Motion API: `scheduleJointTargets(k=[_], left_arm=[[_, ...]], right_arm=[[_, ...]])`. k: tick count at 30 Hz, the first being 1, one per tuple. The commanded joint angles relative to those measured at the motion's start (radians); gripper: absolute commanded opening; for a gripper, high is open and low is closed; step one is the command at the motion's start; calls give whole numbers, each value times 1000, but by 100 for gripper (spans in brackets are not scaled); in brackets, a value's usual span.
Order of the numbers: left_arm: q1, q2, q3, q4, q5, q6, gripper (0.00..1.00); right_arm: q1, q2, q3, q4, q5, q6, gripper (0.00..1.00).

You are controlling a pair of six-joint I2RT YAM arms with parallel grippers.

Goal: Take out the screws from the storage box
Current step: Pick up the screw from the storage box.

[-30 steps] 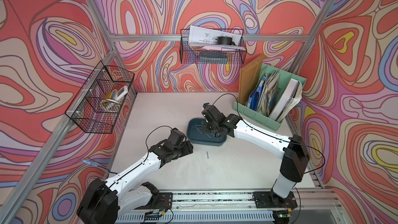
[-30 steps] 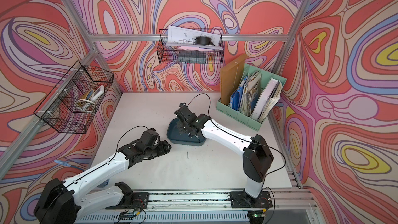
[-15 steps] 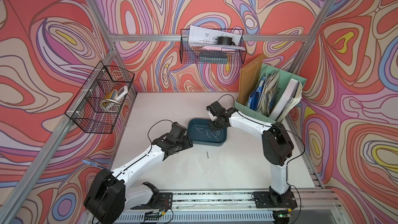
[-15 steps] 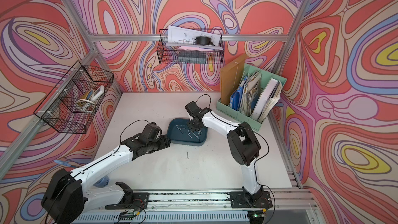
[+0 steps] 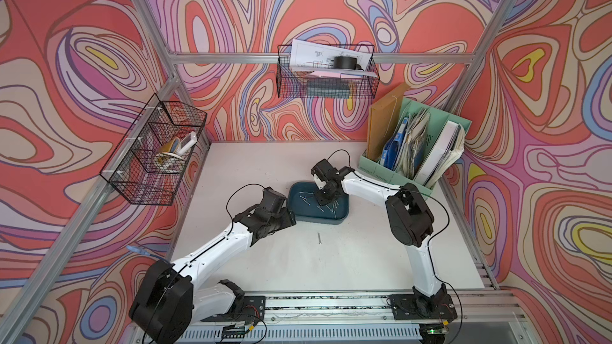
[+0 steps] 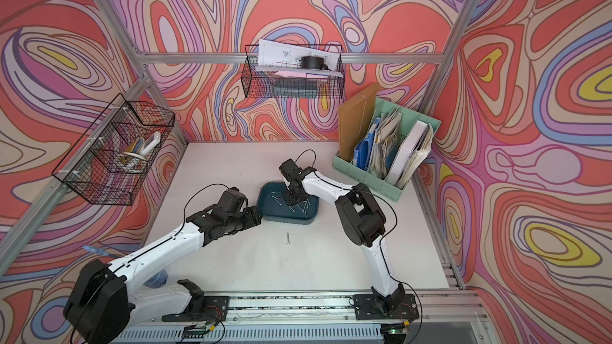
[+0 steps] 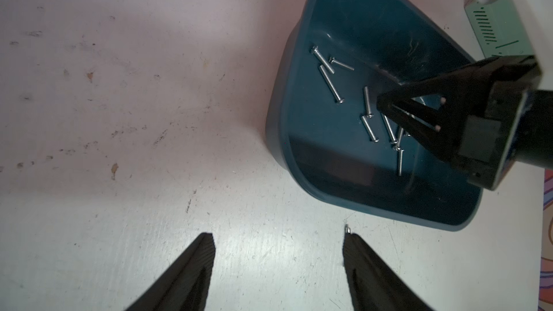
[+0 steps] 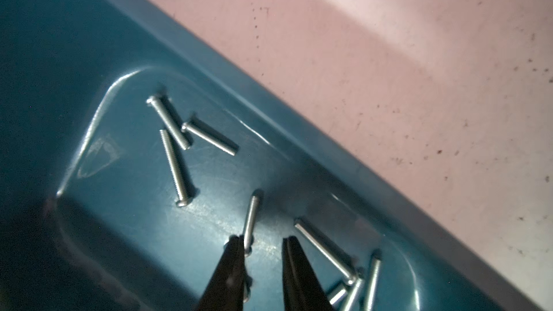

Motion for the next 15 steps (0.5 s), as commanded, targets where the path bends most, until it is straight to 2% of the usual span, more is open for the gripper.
scheduleJointTargets(k=[1,15], left_arm=[[5,15,-14,15,11,-9,73],[5,11,-48,47,35,-28,73]], right_arm=[[16,25,20,-18,2,22,25],[31,96,56,-68,55,54,19]])
